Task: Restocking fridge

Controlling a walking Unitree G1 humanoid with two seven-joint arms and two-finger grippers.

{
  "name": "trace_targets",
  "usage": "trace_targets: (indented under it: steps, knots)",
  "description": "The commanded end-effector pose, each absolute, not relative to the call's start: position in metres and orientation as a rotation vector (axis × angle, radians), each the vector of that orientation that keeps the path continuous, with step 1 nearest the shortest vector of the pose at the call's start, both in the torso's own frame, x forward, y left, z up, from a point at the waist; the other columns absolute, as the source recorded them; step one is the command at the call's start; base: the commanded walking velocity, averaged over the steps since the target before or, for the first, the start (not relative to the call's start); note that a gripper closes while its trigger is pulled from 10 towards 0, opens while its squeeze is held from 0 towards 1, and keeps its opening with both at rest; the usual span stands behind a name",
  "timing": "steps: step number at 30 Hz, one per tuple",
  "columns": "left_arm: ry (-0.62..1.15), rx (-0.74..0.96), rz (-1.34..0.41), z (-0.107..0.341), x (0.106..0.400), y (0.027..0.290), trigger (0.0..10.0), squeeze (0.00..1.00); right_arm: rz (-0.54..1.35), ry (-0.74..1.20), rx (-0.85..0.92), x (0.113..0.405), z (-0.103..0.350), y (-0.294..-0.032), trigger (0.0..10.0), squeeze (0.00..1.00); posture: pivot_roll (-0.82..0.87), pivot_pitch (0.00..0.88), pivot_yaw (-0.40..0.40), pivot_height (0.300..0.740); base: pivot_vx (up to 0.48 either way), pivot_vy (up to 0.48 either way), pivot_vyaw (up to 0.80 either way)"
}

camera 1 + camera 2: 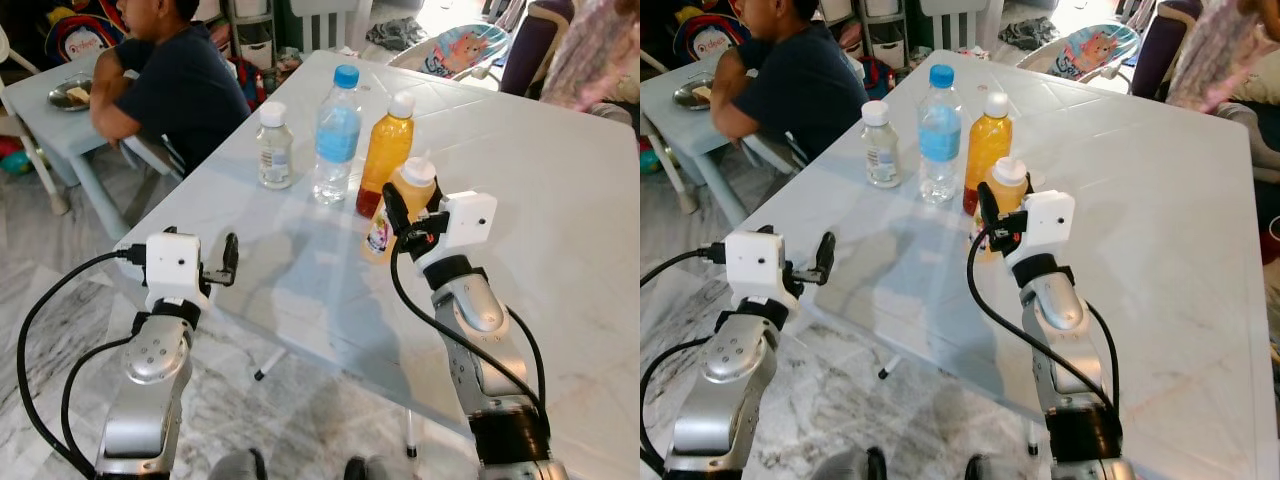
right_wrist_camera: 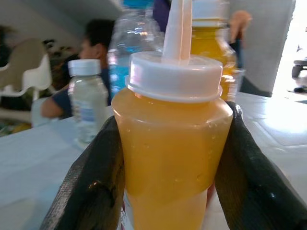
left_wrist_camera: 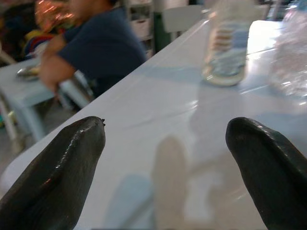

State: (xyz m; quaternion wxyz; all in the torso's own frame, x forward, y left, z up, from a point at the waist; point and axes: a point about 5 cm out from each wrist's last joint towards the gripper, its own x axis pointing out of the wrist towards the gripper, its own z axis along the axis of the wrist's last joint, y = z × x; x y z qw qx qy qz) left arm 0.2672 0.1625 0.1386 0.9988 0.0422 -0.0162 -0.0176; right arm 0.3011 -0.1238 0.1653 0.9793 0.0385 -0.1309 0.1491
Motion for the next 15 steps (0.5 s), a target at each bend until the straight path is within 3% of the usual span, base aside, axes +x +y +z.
trace_targets:
  steps: [1, 4, 15]
  knots:
    - [-0.006, 0.088, -0.025, 0.1339, 0.2673, 0.1652, 10.0, 0.0, 0.349, -0.219, 0.099, 0.2978, 0.1613, -0.1166, 10.0, 0.0, 0.08, 0.083, -0.037, 0.74, 0.0, 0.0, 0.8]
    - [-0.004, 0.088, -0.026, 0.1332, 0.2671, 0.1645, 10.0, 0.0, 0.354, -0.217, 0.101, 0.2975, 0.1619, -0.1163, 10.0, 0.0, 0.08, 0.082, -0.037, 0.74, 0.0, 0.0, 0.8]
    - [-0.004, 0.099, -0.013, 0.1332, 0.2681, 0.1653, 10.0, 0.0, 0.38, -0.202, 0.099, 0.2968, 0.1613, -0.1162, 10.0, 0.0, 0.08, 0.08, -0.041, 0.74, 0.0, 0.396, 0.8]
